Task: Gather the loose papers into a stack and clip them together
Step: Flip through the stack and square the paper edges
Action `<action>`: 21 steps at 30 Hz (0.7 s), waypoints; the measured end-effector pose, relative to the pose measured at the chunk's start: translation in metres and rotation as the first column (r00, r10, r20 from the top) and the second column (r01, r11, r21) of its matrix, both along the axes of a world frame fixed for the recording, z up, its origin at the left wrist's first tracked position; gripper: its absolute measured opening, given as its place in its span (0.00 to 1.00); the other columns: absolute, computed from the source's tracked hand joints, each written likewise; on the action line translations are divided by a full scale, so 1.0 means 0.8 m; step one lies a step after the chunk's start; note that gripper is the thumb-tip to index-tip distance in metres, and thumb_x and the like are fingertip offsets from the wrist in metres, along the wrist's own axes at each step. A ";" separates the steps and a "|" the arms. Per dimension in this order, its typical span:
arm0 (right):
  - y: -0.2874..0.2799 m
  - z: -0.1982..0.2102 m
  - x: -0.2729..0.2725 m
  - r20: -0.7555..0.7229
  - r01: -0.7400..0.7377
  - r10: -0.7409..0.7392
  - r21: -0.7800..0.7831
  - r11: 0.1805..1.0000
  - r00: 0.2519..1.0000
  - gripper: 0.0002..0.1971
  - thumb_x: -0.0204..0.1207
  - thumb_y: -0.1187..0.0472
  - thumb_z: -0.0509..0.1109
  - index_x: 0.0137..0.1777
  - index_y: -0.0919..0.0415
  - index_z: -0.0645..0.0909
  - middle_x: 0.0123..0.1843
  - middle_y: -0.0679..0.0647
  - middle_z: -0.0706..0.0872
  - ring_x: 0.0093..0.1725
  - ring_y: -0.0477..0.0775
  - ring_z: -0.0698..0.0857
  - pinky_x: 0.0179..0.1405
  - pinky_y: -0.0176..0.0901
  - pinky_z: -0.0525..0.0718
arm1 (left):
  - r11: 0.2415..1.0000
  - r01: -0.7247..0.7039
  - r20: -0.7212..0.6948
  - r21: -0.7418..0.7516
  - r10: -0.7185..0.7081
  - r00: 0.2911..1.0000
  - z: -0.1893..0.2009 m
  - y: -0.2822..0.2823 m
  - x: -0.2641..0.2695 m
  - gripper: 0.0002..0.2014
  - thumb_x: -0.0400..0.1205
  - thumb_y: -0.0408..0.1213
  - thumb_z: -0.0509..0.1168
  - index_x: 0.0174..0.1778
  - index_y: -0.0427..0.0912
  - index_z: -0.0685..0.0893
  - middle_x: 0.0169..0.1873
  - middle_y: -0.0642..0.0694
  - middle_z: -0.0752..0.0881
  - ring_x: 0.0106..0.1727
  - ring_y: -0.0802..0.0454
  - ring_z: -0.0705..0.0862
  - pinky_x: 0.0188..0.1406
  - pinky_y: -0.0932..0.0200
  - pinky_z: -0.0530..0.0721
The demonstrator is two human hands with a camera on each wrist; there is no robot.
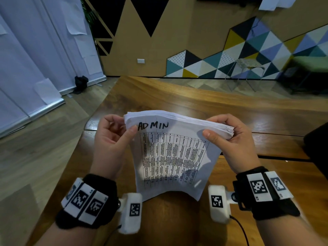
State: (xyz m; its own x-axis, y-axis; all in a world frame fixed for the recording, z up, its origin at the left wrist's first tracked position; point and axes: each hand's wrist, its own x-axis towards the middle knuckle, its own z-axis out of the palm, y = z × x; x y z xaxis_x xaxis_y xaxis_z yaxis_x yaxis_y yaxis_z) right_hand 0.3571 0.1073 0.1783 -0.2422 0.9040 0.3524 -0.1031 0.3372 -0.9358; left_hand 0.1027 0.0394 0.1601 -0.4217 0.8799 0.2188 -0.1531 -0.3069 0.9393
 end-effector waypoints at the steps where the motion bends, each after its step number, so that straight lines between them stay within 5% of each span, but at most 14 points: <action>1: -0.001 0.000 -0.001 -0.010 -0.007 0.007 -0.007 1.000 1.000 0.11 0.62 0.63 0.80 0.44 0.60 0.84 0.42 0.50 0.88 0.40 0.47 0.88 0.37 0.36 0.86 | 0.998 -0.061 -0.028 -0.002 0.060 0.998 0.000 -0.003 0.007 0.18 0.65 0.43 0.81 0.44 0.52 0.79 0.40 0.51 0.87 0.45 0.46 0.85 0.49 0.44 0.84; 5: -0.006 0.002 -0.005 -0.051 -0.010 0.008 -0.034 0.999 0.999 0.11 0.61 0.65 0.78 0.44 0.63 0.83 0.42 0.54 0.87 0.40 0.48 0.88 0.36 0.35 0.86 | 0.975 -0.224 -0.031 -0.005 0.224 0.974 0.001 -0.007 0.027 0.11 0.70 0.44 0.71 0.45 0.49 0.79 0.38 0.51 0.90 0.41 0.57 0.89 0.43 0.57 0.89; 10: -0.010 0.003 -0.005 -0.072 -0.015 0.011 -0.051 0.999 0.997 0.12 0.60 0.66 0.78 0.43 0.62 0.83 0.41 0.52 0.88 0.39 0.48 0.89 0.36 0.36 0.86 | 0.934 -0.356 -0.102 -0.017 0.353 0.930 -0.006 -0.004 0.035 0.04 0.80 0.36 0.69 0.43 0.50 0.82 0.39 0.52 0.88 0.38 0.60 0.87 0.40 0.59 0.88; 21: -0.019 0.000 -0.002 -0.123 -0.023 0.017 -0.052 0.998 0.992 0.11 0.59 0.68 0.78 0.41 0.62 0.82 0.36 0.46 0.90 0.37 0.45 0.89 0.36 0.35 0.86 | 0.936 -0.346 -0.161 0.064 0.351 0.922 0.001 -0.011 0.047 0.07 0.82 0.30 0.65 0.43 0.46 0.78 0.42 0.50 0.85 0.37 0.67 0.85 0.37 0.72 0.84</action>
